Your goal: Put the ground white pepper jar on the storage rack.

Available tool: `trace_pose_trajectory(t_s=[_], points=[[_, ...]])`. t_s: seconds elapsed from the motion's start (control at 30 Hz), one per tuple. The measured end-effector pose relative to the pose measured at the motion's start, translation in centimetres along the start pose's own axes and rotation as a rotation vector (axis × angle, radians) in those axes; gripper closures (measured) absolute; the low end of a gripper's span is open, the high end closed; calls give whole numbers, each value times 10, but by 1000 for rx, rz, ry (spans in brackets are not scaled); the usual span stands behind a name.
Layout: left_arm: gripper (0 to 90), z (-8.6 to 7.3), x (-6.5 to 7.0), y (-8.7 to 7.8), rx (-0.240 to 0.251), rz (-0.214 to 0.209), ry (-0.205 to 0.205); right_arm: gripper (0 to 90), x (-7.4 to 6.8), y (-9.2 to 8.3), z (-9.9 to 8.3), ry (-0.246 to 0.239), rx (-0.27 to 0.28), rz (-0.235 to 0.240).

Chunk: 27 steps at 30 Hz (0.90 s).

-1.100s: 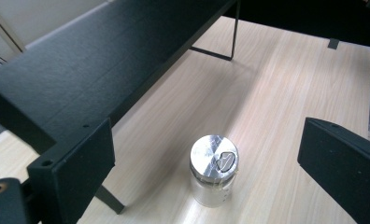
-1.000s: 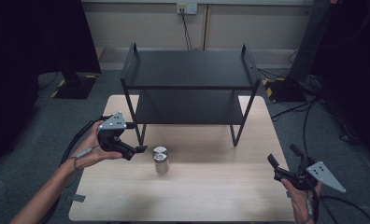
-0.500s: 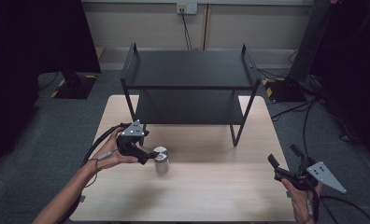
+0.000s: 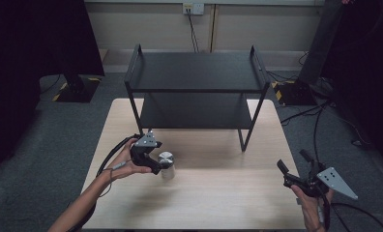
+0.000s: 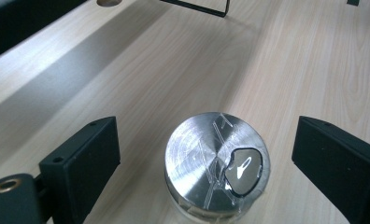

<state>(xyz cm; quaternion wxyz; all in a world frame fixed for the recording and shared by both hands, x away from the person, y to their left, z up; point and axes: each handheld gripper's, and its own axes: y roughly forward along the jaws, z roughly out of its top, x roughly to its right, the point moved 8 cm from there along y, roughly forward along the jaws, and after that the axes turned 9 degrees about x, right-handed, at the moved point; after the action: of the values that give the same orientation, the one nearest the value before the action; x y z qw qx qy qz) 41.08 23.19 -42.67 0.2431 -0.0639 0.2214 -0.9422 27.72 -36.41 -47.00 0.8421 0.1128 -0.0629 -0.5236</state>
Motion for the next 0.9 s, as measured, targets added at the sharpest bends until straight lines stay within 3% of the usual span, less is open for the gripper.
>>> trace_pose_trajectory(t_s=[0.5, 0.67, 0.8, 0.9], points=[[129, -19, -3, 17, -11, -18, -18, 62, 1, -1, -1, 4, 0, -2], [195, -23, -5, 18, -11, -28, -17, 62, 2, -1, -1, 2, 1, -5], [287, -28, -8, 19, 19, -57, -48, 63, 2, -1, -1, 2, 1, -5], [322, -30, -8, 19, 28, -56, -45, 63, 2, -1, -1, 1, 1, -6]])
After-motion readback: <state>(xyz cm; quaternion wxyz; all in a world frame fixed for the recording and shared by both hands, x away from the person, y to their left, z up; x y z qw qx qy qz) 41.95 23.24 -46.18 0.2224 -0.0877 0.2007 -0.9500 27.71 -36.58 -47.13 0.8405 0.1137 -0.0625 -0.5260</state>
